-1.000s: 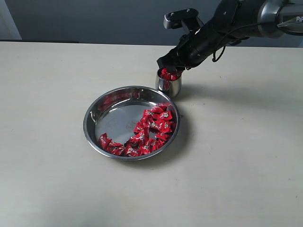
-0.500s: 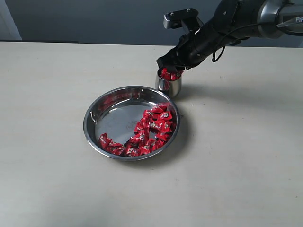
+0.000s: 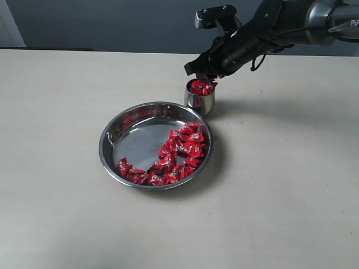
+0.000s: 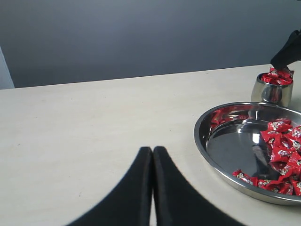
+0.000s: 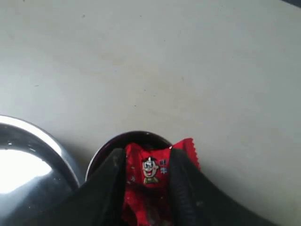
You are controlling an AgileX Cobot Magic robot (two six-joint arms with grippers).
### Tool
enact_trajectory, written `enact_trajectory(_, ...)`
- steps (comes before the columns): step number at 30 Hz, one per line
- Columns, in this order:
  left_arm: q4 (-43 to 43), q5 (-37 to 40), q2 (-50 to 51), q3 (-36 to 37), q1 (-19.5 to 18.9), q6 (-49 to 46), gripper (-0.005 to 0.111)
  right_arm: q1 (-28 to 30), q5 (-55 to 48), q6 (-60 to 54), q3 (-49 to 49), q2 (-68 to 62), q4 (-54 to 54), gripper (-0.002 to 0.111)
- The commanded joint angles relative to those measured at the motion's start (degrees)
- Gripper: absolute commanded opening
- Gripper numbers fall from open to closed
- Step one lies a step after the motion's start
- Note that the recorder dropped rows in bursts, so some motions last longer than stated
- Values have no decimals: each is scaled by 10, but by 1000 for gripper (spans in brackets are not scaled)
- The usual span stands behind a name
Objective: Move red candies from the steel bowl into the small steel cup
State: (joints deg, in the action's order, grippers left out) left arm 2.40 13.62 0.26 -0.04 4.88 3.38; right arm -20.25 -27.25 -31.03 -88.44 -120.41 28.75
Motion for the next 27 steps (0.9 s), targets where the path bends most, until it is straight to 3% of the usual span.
enact_trajectory(1, 1, -3, -3, 0, 4, 1, 0, 2, 11, -10, 1, 2, 16, 31)
enact_trajectory(27, 1, -3, -3, 0, 4, 1, 0, 1, 7, -67, 1, 2, 80, 31)
